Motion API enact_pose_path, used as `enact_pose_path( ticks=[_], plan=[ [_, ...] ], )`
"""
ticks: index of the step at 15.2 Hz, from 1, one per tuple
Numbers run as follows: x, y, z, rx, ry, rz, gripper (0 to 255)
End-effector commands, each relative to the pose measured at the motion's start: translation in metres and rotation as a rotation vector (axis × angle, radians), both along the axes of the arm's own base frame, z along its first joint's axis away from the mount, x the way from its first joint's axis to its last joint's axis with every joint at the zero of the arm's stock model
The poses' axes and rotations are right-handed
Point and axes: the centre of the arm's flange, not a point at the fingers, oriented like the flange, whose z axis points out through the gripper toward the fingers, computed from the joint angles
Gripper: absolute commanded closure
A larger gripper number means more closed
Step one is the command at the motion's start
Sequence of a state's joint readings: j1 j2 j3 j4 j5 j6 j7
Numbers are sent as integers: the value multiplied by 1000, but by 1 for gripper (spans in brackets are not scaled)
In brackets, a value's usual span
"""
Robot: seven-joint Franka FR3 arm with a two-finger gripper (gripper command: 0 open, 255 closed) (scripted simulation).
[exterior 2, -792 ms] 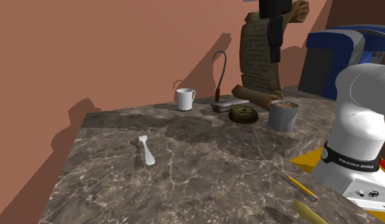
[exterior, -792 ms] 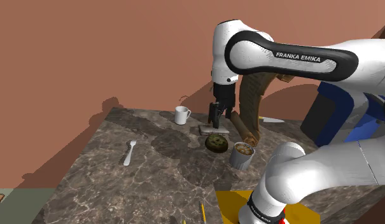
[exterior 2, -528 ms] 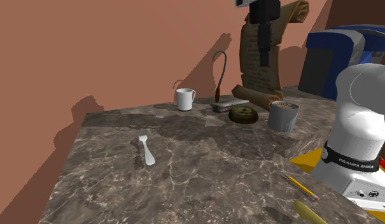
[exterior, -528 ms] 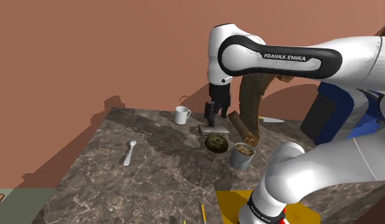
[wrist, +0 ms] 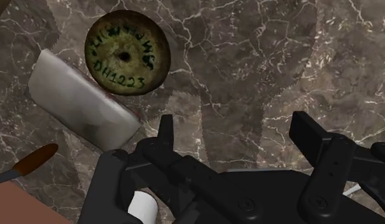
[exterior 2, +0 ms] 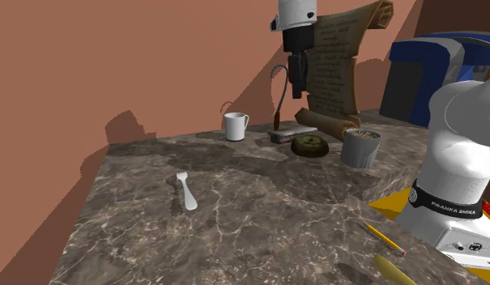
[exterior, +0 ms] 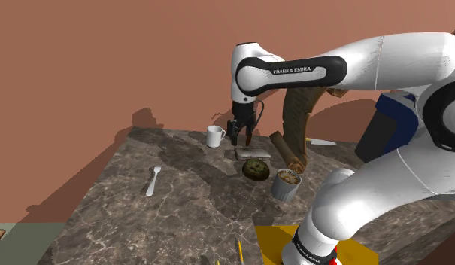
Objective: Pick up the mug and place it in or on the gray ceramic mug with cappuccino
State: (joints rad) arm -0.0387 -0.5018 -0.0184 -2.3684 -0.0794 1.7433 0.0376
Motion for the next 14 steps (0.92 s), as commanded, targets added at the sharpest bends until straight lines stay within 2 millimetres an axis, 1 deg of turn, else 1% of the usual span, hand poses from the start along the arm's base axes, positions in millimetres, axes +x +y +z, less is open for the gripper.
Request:
enact_pose_path(
  ticks=[1,14],
  plan=[
    [20,-11,-12,-1,-12,-2,0],
    [153,-83,-74,-1,-73,-15,0]
  ],
)
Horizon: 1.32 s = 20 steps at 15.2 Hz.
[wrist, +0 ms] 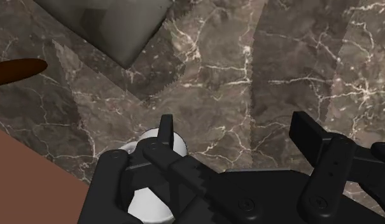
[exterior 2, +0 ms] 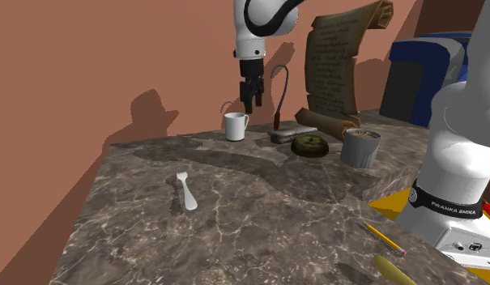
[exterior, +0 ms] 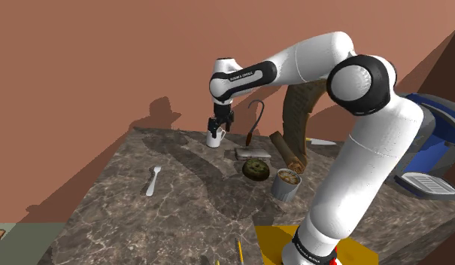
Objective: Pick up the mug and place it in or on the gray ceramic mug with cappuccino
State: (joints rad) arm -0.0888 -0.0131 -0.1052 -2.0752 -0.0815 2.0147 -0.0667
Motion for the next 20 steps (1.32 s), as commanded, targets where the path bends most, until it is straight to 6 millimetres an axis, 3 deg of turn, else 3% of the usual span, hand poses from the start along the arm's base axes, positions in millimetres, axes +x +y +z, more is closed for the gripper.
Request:
enact_pose_path(
  ticks=[1,9,17,20],
  plan=[
    [20,-9,-9,-1,-10,-2,0],
    [104,-55,-43,-1,-48,-10,0],
    [105,-58,-83,-1,-49,-10,0],
    [105,-58,-83,-1,-49,-10,0]
  ],
)
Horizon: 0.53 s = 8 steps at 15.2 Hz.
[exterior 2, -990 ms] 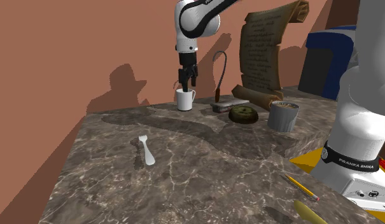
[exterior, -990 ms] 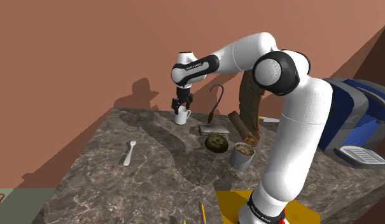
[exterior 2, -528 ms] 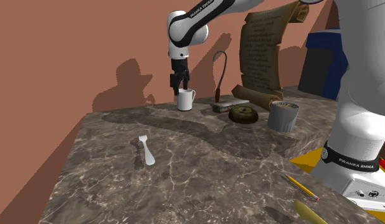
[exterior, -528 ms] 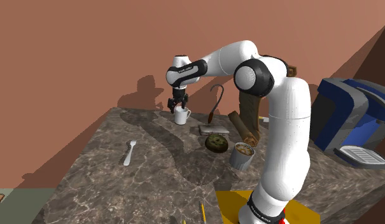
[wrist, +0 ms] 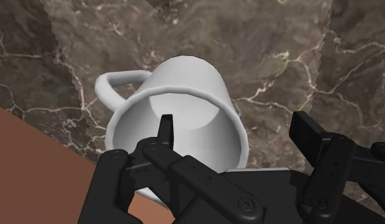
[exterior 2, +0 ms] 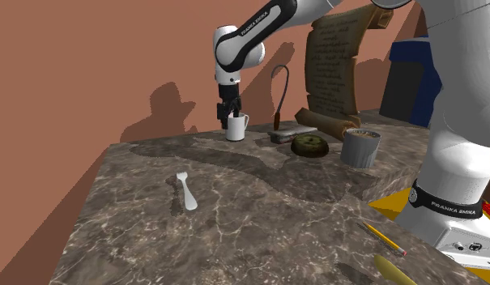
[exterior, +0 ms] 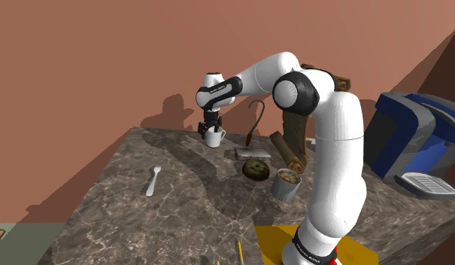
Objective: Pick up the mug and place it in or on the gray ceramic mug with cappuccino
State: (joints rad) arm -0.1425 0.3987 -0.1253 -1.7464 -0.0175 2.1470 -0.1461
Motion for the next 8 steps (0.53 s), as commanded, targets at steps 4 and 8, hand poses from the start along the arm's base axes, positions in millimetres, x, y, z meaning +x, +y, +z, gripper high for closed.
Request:
enact_pose_path(
  ticks=[4,8],
  plan=[
    [0,0,-1,0,0,0,0],
    [0,0,-1,0,0,0,255]
  ],
)
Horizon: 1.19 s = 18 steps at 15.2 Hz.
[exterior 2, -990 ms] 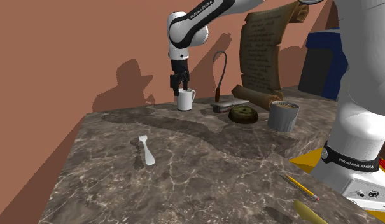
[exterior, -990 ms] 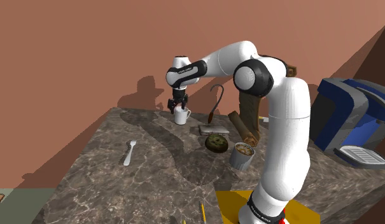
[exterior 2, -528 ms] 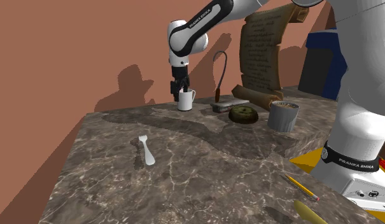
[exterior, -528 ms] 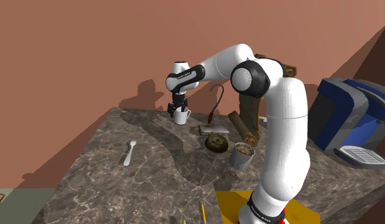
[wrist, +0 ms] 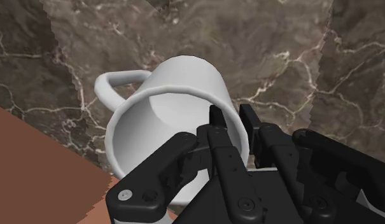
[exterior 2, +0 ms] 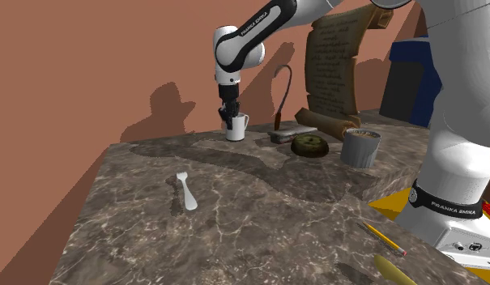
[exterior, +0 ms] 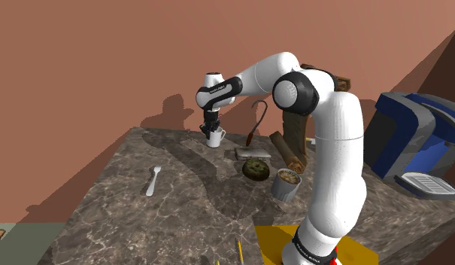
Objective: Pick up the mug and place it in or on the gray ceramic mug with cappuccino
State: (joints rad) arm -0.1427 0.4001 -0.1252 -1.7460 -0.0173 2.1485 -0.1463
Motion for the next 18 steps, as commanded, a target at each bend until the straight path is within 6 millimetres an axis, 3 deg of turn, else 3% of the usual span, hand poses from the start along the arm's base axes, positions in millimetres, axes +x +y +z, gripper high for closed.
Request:
enact_pose_path(
  ticks=[1,7,18],
  plan=[
    [0,0,0,0,0,0,255],
    [0,0,0,0,0,0,255],
    [0,0,58,0,0,0,255]
  ],
)
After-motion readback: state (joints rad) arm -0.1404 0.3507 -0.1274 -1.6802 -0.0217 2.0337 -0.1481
